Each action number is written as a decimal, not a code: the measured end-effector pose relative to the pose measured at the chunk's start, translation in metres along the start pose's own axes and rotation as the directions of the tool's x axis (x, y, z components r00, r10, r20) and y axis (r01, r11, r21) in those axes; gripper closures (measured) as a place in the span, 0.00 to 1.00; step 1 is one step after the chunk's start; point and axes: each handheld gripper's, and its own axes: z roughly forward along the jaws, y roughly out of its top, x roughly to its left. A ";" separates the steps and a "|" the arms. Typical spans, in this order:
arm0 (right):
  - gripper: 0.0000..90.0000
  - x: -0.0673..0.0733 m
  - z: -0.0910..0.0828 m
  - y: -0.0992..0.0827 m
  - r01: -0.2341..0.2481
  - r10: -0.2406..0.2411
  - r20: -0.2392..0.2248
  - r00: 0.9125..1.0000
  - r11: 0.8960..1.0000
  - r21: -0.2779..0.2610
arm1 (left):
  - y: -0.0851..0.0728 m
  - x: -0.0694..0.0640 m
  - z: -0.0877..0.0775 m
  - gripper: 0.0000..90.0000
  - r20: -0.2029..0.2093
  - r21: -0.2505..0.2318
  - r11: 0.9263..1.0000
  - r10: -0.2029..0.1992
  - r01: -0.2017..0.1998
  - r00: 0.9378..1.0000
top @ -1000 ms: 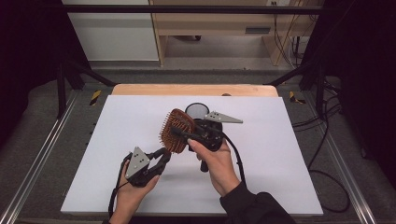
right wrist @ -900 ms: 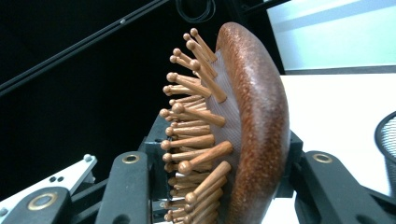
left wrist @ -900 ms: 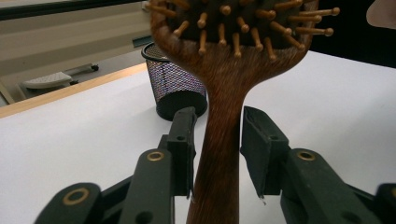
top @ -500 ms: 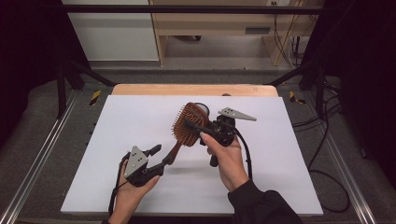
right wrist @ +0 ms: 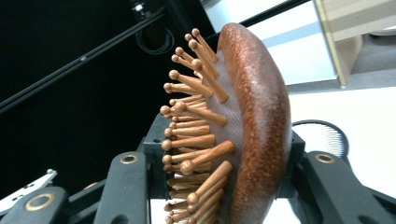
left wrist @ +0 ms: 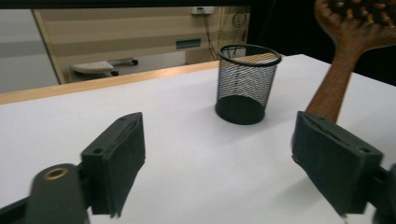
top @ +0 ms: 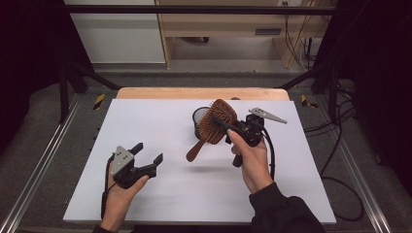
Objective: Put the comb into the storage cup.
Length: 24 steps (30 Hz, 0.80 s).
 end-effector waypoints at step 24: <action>0.58 -0.012 -0.004 0.022 0.045 -0.046 0.089 0.995 0.999 0.015 | -0.013 0.033 -0.025 0.08 -0.103 -0.009 1.000 -0.028 0.028 0.994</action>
